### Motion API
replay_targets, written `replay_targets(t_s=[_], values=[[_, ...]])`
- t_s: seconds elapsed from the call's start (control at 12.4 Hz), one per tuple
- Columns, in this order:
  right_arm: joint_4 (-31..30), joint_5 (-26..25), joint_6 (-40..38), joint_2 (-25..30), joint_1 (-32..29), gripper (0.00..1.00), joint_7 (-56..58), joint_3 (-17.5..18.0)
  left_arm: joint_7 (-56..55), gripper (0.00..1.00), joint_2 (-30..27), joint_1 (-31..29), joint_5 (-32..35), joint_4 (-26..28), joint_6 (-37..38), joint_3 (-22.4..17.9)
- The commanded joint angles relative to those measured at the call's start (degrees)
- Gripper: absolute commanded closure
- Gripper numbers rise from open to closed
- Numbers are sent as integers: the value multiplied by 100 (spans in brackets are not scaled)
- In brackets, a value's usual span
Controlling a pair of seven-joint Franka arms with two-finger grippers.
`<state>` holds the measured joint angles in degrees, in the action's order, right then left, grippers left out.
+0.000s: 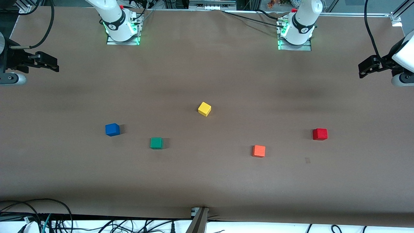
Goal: Pass red block to right arm, stack on blue
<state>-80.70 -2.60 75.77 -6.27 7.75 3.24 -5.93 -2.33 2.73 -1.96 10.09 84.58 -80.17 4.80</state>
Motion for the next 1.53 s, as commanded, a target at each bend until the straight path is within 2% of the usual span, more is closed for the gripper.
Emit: replay_targets(t_s=[0.0, 0.24, 0.48, 0.81, 0.97, 1.45], values=[[28, 5, -9, 20, -2, 0, -17, 13, 825, 0, 79, -6, 510, -214, 160, -23], [28, 5, -1, 20, 7, 0, -17, 13, 1707, 0, 324, -67, 1056, -240, 72, -58], [28, 5, 0, 20, 7, 0, -25, 22, 3294, 0, 666, -602, 1154, -258, -287, -58], [28, 5, 52, 11, -2, 0, -25, 13, 5370, 0, 1597, -1314, 1066, -915, -464, -41], [28, 5, 123, 3, -11, 0, -8, 13, 6144, 0, 2028, -1569, 786, -1215, -542, -41], [37, 5, 307, -50, -46, 0, 27, -5, 8737, 0, 3065, -2326, -583, -1251, -1562, -41]])
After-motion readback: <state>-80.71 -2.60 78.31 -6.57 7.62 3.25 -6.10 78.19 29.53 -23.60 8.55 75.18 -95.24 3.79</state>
